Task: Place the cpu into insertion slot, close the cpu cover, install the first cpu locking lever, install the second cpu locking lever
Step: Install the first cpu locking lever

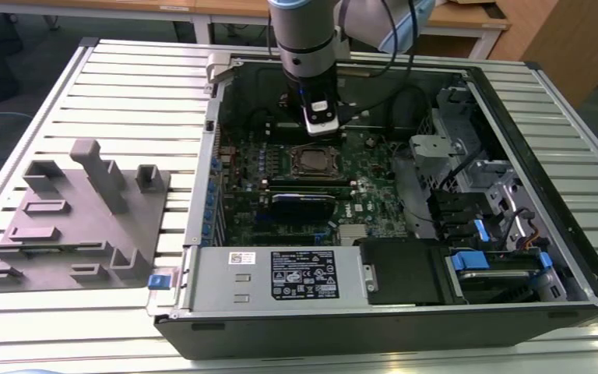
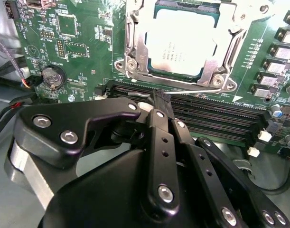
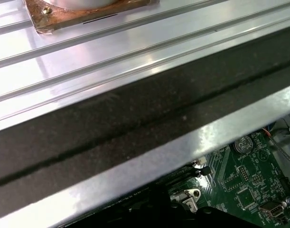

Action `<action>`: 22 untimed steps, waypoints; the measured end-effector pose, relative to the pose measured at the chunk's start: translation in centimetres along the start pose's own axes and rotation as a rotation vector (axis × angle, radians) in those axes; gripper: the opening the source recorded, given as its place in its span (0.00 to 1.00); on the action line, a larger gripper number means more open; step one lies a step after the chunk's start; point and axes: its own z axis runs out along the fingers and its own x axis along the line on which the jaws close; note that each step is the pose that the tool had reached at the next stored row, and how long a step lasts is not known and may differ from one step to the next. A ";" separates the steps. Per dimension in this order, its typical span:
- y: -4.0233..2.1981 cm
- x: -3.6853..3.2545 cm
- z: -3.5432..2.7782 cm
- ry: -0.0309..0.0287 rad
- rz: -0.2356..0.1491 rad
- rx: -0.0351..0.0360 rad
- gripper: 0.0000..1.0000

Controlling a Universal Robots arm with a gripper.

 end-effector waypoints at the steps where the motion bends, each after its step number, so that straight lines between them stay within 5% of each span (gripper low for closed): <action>1: 0.00 0.00 0.00 0.0000 0.000 0.0000 0.11; 22: -0.09 0.14 0.15 0.0055 -0.033 -0.0024 0.11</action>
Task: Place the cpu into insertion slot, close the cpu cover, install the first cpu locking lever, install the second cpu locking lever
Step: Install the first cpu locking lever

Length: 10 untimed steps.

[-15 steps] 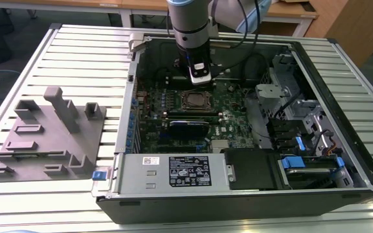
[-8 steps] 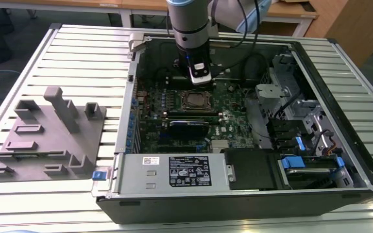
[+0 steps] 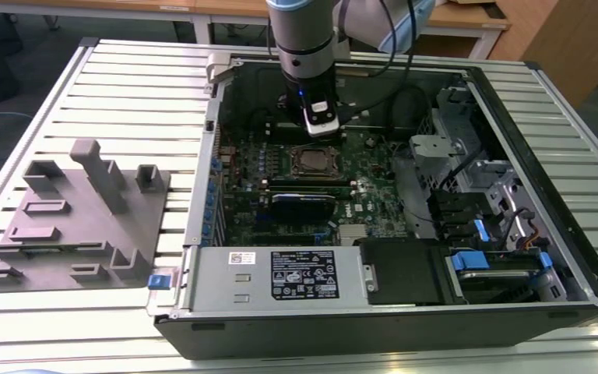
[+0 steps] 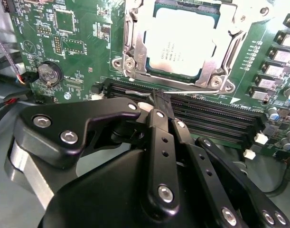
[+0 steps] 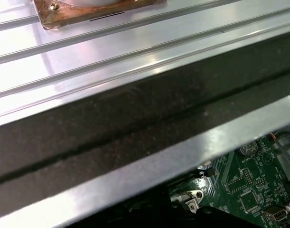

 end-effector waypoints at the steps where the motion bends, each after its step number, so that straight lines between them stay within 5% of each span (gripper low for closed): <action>1: -0.01 0.00 0.02 0.0007 -0.005 0.0006 0.11; 10: -0.05 0.01 0.11 0.0042 -0.042 0.0072 0.11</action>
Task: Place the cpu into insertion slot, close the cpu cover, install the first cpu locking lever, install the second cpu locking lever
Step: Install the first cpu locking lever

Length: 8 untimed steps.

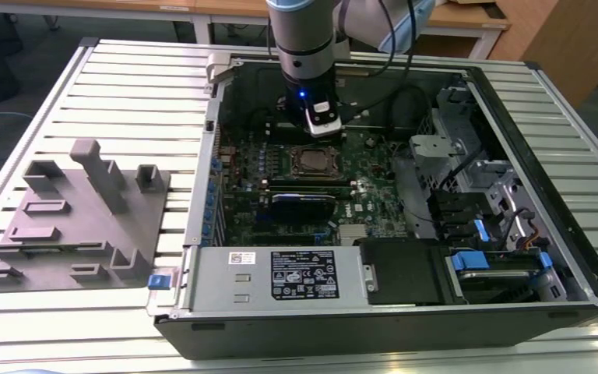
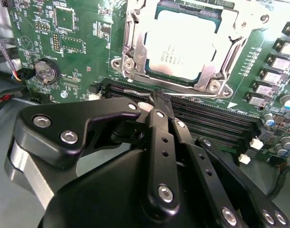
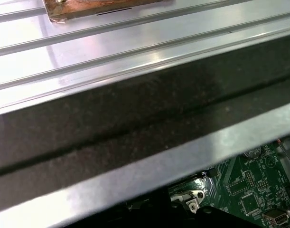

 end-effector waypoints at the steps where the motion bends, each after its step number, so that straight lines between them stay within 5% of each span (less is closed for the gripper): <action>1: 0.00 0.00 0.01 -0.0001 0.000 -0.0001 0.11; 8: 0.09 -0.27 0.10 -0.0003 0.000 0.0008 0.11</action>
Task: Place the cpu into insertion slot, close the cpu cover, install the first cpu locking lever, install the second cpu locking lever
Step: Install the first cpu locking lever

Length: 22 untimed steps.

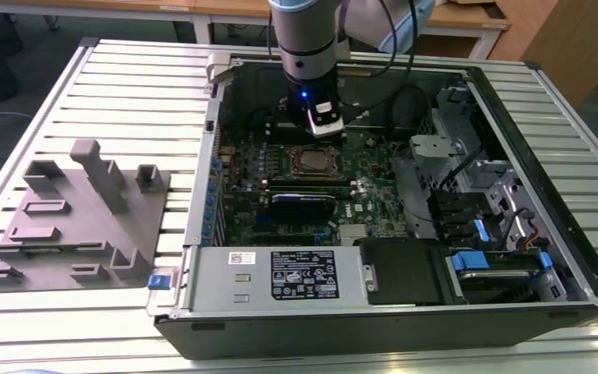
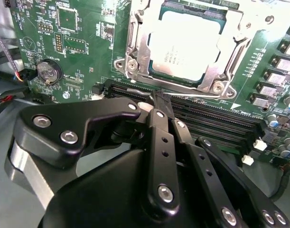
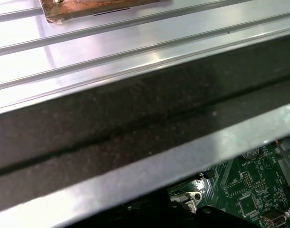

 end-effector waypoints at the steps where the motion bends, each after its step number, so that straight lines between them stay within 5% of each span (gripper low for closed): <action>1: 0.01 0.00 0.02 -0.0005 0.000 0.0009 0.11; 10: -0.04 0.03 0.23 -0.0069 -0.004 0.0173 0.11; 22: 0.19 0.12 0.28 -0.0079 -0.003 0.0199 0.11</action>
